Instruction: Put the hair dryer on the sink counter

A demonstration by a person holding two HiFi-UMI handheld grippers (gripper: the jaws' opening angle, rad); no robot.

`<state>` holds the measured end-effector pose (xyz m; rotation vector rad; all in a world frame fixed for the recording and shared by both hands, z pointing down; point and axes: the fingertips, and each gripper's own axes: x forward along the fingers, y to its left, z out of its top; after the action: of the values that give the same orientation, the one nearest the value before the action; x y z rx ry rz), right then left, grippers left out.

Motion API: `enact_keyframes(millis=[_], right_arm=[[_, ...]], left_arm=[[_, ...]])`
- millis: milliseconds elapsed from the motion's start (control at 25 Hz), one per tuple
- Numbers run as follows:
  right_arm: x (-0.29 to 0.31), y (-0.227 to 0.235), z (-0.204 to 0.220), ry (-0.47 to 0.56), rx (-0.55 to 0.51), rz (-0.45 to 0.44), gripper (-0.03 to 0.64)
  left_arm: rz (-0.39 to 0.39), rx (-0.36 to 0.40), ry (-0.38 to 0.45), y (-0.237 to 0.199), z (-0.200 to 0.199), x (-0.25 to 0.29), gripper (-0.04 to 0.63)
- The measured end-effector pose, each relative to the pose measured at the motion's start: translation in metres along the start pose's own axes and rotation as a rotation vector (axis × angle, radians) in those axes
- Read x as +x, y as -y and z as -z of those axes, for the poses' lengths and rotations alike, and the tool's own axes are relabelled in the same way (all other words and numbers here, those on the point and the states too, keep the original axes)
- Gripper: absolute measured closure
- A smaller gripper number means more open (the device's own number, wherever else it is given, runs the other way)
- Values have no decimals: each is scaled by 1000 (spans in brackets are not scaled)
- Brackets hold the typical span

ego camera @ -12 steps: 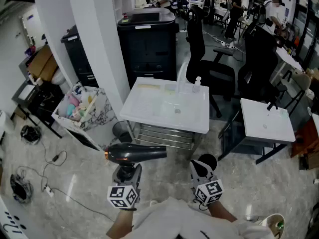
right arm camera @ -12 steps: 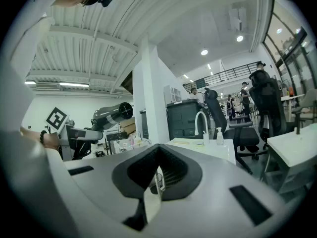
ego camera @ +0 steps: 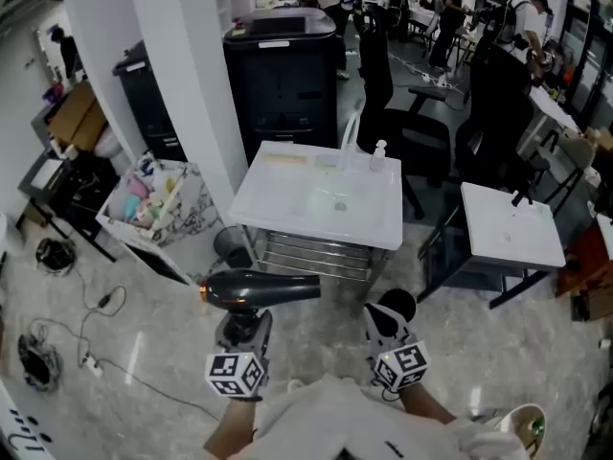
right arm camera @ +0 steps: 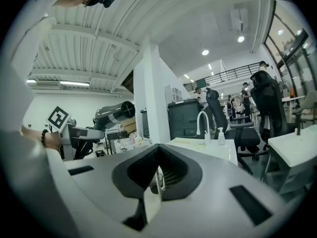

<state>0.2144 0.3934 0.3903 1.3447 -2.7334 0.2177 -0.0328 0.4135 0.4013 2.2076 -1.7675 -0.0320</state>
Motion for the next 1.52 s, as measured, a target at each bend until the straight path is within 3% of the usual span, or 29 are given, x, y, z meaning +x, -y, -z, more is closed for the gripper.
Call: enact_keyframes(millis=[800,1240,1520], right_arm=[[34,-41,20,-62,-4,65,599],[76,-50,20,-48,9,3,599],[121,-34,11,-38,27,-27,600]], left_arm=[[24,-38,-44,-74,12,-12,304],[1,-35,-57,-88,9,3,302],[-10,-25,-56,-102,-7,41,302]])
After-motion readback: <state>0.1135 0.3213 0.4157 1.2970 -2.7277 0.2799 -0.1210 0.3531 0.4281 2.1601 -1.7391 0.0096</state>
